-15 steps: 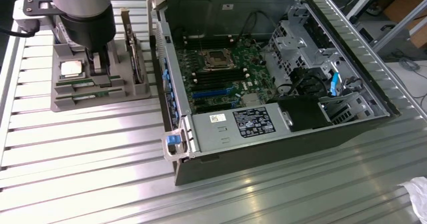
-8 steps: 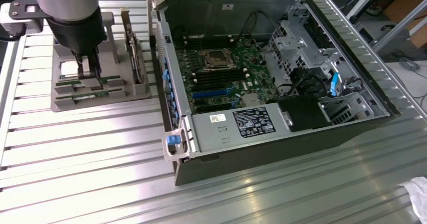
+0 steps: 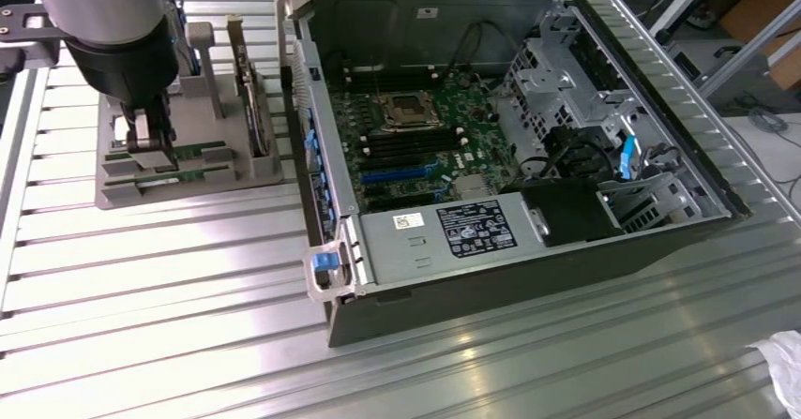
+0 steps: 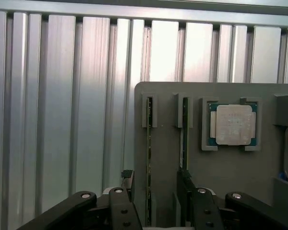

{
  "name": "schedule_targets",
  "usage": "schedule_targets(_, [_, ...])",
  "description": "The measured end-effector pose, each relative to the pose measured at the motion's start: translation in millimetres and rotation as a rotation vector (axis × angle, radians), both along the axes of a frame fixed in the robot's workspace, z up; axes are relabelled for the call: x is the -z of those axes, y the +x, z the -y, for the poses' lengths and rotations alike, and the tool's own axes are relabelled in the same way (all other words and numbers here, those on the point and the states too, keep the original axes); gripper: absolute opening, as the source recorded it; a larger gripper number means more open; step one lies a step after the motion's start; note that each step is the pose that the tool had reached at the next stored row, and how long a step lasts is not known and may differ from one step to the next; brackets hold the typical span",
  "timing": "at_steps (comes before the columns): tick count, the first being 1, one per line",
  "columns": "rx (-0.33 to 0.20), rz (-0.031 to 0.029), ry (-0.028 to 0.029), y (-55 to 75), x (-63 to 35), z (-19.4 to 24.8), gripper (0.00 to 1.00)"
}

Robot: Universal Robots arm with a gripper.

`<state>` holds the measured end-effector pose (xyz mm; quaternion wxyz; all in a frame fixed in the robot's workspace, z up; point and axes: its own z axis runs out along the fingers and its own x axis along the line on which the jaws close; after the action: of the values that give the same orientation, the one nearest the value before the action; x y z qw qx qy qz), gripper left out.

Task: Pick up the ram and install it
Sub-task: 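Pick up the ram and move it above insertion slot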

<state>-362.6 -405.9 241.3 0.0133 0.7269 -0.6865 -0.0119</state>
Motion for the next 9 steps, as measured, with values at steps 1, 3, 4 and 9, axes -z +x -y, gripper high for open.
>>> schedule_targets(1, [0.0, 0.0, 0.0, -0.2, 0.2, 0.0, 0.48])
schedule_targets(3, [0.0, -0.0003, -0.0002, -0.6, 1.2, 0.0, 0.48])
schedule_targets(4, [0.0, -0.0002, -0.0001, -0.6, 1.8, 0.0, 0.48])
schedule_targets(9, [0.0, -0.0001, -0.0001, -0.7, 4.2, 0.0, 0.48])
